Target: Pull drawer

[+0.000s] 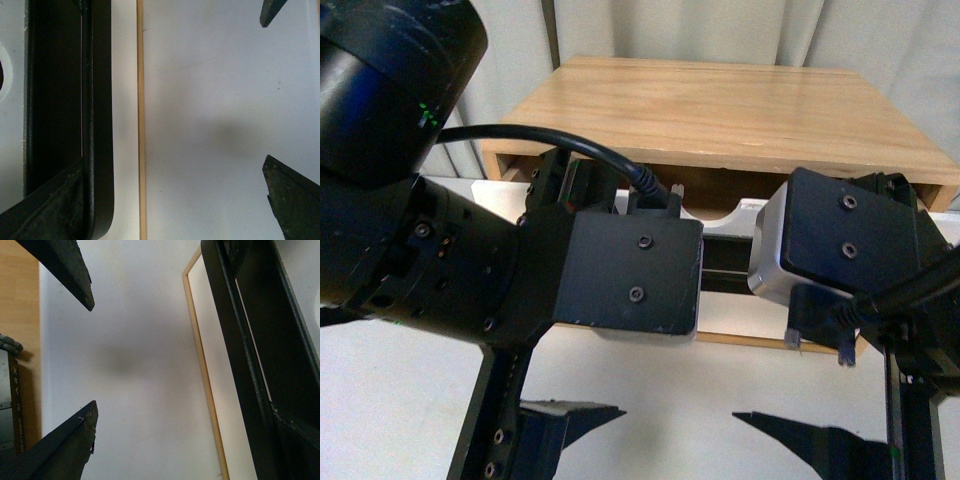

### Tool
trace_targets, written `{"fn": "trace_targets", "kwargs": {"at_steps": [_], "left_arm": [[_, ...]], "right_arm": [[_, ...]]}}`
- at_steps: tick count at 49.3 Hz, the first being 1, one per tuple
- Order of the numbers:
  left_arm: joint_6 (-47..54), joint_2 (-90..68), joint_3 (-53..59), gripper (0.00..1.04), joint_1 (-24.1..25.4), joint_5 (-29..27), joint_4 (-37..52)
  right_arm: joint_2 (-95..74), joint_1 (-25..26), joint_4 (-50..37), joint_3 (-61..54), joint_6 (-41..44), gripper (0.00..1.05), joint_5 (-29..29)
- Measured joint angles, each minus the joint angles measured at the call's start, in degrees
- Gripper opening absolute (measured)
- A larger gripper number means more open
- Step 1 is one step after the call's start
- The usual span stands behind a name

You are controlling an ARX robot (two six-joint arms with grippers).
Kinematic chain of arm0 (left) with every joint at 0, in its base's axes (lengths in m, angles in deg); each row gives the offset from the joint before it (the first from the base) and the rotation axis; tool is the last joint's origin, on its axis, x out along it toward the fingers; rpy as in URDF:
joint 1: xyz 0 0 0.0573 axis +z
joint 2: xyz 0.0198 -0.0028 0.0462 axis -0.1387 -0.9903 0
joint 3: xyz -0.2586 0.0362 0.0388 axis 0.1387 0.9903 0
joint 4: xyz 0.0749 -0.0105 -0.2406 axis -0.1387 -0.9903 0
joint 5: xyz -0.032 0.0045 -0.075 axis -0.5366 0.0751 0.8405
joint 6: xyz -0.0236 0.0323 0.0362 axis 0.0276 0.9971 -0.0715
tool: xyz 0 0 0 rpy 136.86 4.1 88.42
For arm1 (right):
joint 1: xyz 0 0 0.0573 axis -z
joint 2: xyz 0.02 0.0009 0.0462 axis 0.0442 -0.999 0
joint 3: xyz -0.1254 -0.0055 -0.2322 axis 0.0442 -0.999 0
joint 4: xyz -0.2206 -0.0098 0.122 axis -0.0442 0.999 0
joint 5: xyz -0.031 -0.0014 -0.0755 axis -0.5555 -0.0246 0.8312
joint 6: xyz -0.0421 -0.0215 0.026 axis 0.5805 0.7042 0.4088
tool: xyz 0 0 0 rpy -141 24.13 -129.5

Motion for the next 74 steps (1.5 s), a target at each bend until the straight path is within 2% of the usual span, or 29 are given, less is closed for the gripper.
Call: {"fn": "trace_targets", "kwargs": {"at_steps": [25, 34, 55, 65, 74], "left_arm": [[4.00, 8.87, 8.90, 0.99, 0.35, 1.73, -1.22], [4.02, 9.40, 10.49, 0.99, 0.85, 2.86, 1.73], [-0.70, 16.90, 13.51, 0.99, 1.68, 7.32, 8.00], [-7.89, 24.13, 19.45, 0.99, 6.95, 9.57, 19.39], [-19.23, 34.40, 30.01, 0.99, 17.38, 10.64, 32.30]], "right_arm": [[7.30, -2.51, 0.66, -7.19, 0.22, 0.96, -0.70], [8.02, -2.73, -1.07, -8.15, -0.87, 0.96, -0.70], [18.32, 1.99, -2.27, -9.29, -3.56, 0.96, -3.78], [24.68, 6.99, -9.44, -12.63, -8.39, 0.96, -5.09], [34.32, 11.37, -15.30, -19.67, -14.36, 0.96, -4.44]]}}
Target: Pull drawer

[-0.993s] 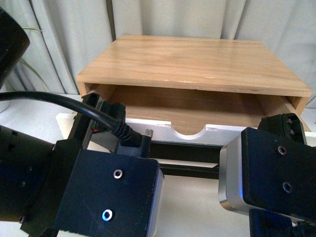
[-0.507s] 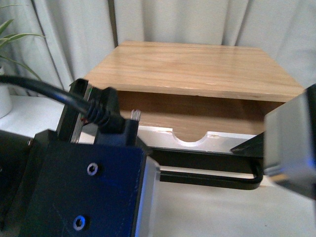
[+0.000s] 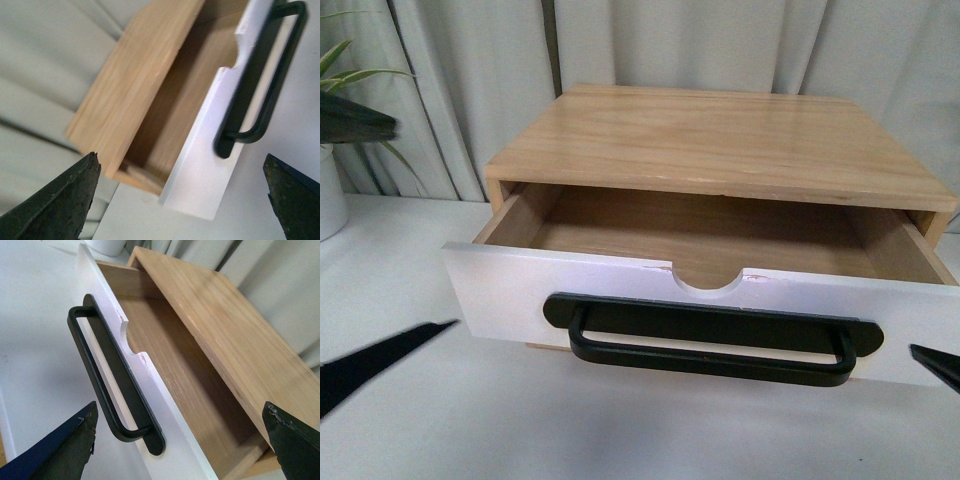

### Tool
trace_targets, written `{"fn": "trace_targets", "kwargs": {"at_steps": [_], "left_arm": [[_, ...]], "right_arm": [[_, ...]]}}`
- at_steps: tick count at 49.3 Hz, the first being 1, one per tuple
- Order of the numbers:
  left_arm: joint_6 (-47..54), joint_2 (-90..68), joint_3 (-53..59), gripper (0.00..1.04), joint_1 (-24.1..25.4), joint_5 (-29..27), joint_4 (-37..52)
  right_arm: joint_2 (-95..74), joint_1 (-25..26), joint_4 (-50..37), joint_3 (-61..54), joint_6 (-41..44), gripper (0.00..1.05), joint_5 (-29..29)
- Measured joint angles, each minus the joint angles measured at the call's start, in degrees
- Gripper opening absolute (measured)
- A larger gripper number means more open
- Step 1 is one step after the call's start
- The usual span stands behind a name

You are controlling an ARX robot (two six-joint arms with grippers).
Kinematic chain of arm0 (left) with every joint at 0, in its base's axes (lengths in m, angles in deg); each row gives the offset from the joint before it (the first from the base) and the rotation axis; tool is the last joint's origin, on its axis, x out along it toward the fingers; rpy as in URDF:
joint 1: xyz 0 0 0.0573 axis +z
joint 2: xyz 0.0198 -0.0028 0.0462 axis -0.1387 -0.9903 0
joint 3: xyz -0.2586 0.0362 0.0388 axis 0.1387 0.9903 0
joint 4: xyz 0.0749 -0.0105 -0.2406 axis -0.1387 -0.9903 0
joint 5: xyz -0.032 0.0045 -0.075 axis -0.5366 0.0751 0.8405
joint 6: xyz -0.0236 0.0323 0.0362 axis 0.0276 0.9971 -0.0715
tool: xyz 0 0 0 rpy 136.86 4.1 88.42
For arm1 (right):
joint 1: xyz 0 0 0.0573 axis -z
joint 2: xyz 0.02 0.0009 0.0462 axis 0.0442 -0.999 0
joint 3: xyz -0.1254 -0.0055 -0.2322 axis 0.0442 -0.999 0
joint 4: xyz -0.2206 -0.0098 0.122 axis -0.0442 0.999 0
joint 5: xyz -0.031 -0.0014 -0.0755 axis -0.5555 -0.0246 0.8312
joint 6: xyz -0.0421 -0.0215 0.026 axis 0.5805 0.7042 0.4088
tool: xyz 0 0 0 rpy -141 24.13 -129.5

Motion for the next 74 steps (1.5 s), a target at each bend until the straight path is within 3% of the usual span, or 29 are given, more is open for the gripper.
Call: {"fn": "trace_targets", "kwargs": {"at_steps": [8, 15, 20, 24, 31, 40, 42, 48, 51, 57, 62, 66, 68, 74], "left_arm": [[-8.98, 7.37, 6.34, 0.99, 7.82, -1.70, 6.54], [-22.75, 18.12, 9.35, 0.99, 16.79, -0.92, 1.75], [-31.39, 24.13, 11.02, 0.99, 20.68, -1.97, -3.17], [-38.75, 29.73, 13.46, 0.99, 21.73, -4.87, -5.42], [-50.73, 37.40, 16.00, 0.99, 21.49, -11.41, -10.69], [-53.55, 37.70, 16.04, 0.99, 21.40, -11.76, -10.71], [-54.49, 38.03, 16.79, 0.94, 20.20, -15.91, -9.11], [-56.70, 41.38, 17.64, 0.71, 16.13, -26.62, -9.99], [-56.94, 43.45, 17.64, 0.58, 14.75, -28.06, -11.67], [-57.33, 46.71, 17.64, 0.35, 8.63, -35.23, -15.21], [-57.37, 48.48, 17.64, 0.19, 6.73, -35.45, -16.74], [-57.61, 49.70, 17.64, 0.04, 6.71, -36.02, -18.10], [-57.88, 50.27, 17.64, 0.04, 6.69, -35.93, -18.71], [-57.94, 51.89, 17.64, 0.04, 6.62, -35.87, -20.17]], "right_arm": [[10.62, 4.50, 0.83, -4.94, -5.70, 0.96, 1.68], [24.39, 16.96, 5.16, -7.61, -14.32, 0.96, -3.19], [29.07, 22.69, 6.36, -8.50, -18.69, 0.96, -4.39], [32.02, 25.53, 9.44, -9.16, -21.18, 0.96, -5.84], [34.47, 28.26, 9.64, -10.16, -27.63, 0.96, -2.19], [34.58, 28.28, 9.64, -10.16, -29.00, 0.96, -2.29], [34.69, 28.15, 9.73, -10.16, -29.22, 0.96, -1.49], [38.84, 21.66, 12.44, -11.39, -36.83, 0.74, 19.15], [40.63, 19.12, 13.16, -11.82, -38.71, 0.60, 23.91], [42.58, 16.35, 14.29, -12.76, -39.85, 0.38, 26.71], [46.49, 11.43, 18.93, -13.18, -40.19, 0.20, 33.40], [50.95, 8.35, 22.95, -13.90, -40.22, 0.08, 34.40], [52.02, 7.89, 23.10, -13.90, -40.19, 0.01, 34.38], [54.07, 7.72, 23.08, -15.34, -40.39, 0.01, 35.06]]}}
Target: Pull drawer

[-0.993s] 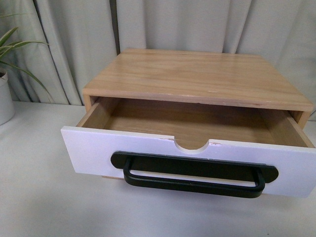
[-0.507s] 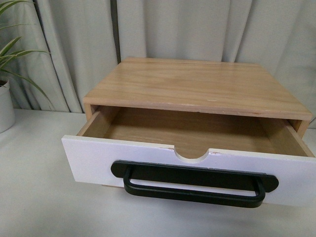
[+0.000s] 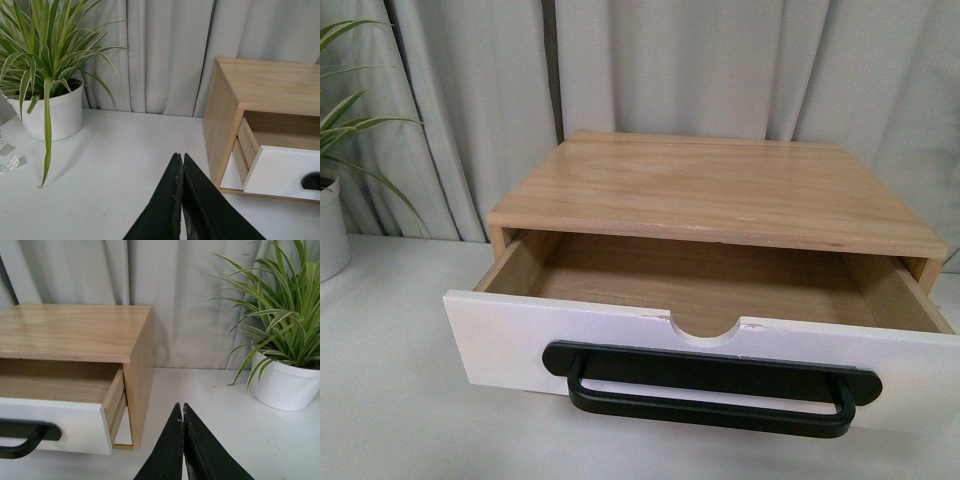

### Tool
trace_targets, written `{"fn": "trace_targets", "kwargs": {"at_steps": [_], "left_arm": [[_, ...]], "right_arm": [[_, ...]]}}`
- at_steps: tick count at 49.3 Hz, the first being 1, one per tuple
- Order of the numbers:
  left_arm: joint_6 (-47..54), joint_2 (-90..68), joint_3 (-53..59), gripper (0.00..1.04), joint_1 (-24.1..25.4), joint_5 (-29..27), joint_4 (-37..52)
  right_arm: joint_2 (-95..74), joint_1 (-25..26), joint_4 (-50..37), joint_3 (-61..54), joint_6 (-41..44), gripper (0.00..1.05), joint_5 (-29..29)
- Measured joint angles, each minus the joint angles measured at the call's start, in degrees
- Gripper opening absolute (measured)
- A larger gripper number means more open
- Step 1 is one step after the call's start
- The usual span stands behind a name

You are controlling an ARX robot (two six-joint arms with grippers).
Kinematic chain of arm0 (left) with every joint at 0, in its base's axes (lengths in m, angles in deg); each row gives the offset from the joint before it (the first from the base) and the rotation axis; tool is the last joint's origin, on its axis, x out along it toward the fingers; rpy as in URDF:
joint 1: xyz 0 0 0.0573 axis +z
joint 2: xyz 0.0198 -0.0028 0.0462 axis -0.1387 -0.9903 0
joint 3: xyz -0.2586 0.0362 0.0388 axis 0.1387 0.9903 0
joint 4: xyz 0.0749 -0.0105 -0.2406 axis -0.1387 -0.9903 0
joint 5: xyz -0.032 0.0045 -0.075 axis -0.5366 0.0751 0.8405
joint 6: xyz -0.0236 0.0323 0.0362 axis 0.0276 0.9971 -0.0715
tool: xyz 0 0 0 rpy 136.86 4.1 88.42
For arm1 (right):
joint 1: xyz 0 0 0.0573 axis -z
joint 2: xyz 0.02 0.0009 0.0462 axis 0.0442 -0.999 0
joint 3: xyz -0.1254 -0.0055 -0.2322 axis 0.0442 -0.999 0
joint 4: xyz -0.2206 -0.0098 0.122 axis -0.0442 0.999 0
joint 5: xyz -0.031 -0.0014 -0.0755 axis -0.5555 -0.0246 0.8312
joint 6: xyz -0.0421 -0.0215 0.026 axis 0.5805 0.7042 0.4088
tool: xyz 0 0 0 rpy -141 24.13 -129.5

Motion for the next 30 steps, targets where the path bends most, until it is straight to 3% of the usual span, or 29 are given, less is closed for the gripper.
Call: {"fn": "trace_targets", "kwargs": {"at_steps": [8, 28, 30], "left_arm": [[-0.02, 8.39, -0.02, 0.04, -0.02, -0.04, -9.90], [-0.02, 10.12, -0.02, 0.04, -0.02, -0.07, -10.51], [-0.07, 10.12, -0.02, 0.08, -0.04, -0.07, -10.51]], "right_arm": [[0.52, -0.02, 0.11, -0.61, -0.02, 0.01, -0.07], [0.57, -0.02, 0.11, -0.61, -0.02, 0.01, -0.07], [0.57, -0.02, 0.11, -0.61, -0.02, 0.01, -0.07]]}}
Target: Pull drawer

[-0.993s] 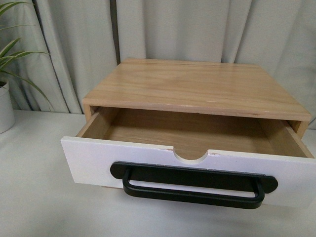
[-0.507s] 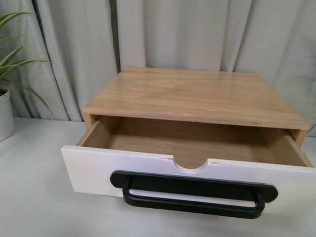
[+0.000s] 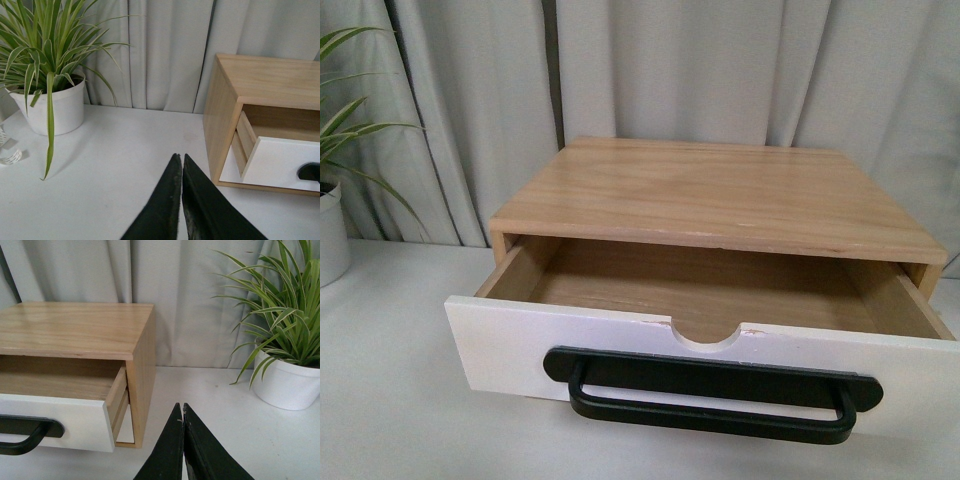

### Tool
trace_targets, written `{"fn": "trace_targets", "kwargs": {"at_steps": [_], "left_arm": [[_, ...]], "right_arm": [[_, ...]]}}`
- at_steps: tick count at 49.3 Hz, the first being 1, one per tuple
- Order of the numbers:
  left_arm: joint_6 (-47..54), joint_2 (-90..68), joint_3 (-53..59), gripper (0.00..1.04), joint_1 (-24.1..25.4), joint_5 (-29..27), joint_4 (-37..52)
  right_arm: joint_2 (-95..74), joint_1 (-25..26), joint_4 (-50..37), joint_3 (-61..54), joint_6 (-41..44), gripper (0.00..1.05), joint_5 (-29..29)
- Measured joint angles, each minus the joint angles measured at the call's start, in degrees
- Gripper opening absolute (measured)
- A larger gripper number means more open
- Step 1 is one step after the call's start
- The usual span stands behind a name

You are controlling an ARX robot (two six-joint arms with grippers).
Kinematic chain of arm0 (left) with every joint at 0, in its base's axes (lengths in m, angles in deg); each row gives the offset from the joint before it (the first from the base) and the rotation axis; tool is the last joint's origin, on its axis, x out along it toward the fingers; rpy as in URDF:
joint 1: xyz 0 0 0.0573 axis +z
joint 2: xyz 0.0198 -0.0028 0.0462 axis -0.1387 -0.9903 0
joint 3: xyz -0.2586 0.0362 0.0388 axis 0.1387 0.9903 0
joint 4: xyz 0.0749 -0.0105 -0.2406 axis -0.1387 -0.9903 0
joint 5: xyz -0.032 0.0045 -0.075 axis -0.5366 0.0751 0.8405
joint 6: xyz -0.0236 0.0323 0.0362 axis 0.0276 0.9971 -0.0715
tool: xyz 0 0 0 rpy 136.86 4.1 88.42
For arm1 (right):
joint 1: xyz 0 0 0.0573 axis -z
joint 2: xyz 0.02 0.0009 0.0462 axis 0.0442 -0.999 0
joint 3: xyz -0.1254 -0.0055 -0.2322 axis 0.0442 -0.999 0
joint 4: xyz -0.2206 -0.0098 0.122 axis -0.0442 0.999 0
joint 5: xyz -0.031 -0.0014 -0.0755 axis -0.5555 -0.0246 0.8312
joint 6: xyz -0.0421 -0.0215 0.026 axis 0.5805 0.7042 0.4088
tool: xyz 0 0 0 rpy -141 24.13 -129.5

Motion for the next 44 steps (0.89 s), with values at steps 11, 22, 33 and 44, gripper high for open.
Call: {"fn": "trace_targets", "kwargs": {"at_steps": [11, 22, 33, 44], "left_arm": [[0.00, 0.00, 0.00, 0.46, 0.02, 0.00, 0.00], [0.00, 0.00, 0.00, 0.85, 0.02, 0.00, 0.00], [0.02, 0.00, 0.00, 0.99, 0.02, 0.00, 0.00], [0.02, 0.00, 0.00, 0.99, 0.02, 0.02, 0.00]], "right_arm": [[0.00, 0.00, 0.00, 0.00, 0.00, 0.33, 0.00], [0.00, 0.00, 0.00, 0.00, 0.00, 0.72, 0.00], [0.00, 0.00, 0.00, 0.00, -0.11, 0.96, 0.00], [0.00, 0.00, 0.00, 0.00, -0.11, 0.96, 0.00]]}}
